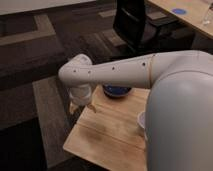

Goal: Drag the ceramic bowl in a circle

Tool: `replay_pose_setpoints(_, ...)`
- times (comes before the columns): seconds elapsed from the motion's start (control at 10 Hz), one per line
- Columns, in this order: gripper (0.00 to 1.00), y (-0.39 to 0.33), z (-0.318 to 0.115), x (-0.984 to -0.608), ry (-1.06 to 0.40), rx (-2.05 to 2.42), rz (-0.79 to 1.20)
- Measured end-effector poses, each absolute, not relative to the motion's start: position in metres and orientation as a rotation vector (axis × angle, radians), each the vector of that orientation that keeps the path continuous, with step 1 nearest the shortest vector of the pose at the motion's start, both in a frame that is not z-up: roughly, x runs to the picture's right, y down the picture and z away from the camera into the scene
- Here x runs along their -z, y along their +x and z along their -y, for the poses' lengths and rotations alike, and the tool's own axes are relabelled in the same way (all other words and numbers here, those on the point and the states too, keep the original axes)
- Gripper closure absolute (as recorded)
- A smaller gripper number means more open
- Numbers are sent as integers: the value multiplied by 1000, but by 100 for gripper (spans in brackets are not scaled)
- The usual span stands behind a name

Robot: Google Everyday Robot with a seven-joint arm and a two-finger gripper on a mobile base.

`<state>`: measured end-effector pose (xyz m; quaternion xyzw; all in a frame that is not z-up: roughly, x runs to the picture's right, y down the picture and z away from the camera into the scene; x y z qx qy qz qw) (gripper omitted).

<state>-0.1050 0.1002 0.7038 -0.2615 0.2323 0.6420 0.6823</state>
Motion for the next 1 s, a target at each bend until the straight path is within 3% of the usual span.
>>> replay_pose_setpoints(1.0, 35, -105, -89, -722, -604, -1311, -529)
